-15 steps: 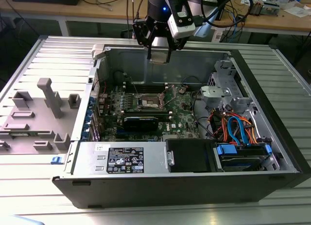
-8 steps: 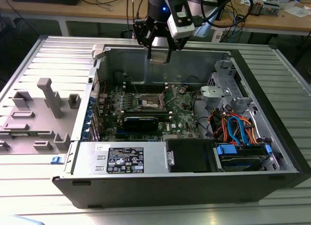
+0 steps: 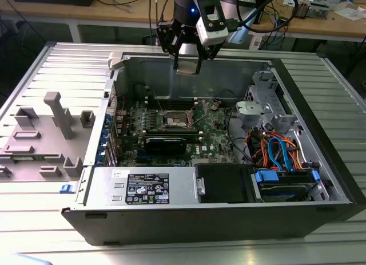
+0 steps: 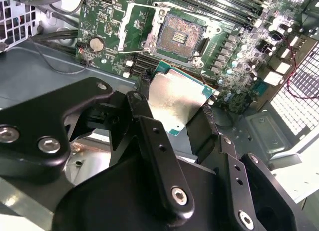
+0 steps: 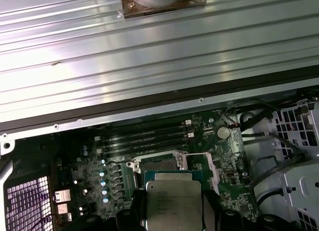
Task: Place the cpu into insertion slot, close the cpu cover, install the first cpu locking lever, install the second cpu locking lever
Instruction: 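Place the cpu into insertion slot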
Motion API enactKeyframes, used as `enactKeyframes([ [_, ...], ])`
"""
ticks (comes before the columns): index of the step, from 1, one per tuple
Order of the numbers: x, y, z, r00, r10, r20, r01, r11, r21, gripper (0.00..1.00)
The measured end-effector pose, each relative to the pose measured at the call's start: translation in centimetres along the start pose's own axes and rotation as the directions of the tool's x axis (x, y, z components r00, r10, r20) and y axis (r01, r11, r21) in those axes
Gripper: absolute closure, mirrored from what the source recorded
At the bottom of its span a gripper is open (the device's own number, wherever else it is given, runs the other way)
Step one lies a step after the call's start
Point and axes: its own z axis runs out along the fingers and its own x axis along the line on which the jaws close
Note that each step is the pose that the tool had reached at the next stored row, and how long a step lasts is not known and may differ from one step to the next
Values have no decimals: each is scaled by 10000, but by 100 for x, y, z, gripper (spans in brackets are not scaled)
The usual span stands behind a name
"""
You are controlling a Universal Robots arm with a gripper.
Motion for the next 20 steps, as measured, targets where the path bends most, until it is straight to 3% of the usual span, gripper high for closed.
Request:
enactKeyframes([
  [20,0,0,0,9990,443,39,-443,9990,-9,45],
])
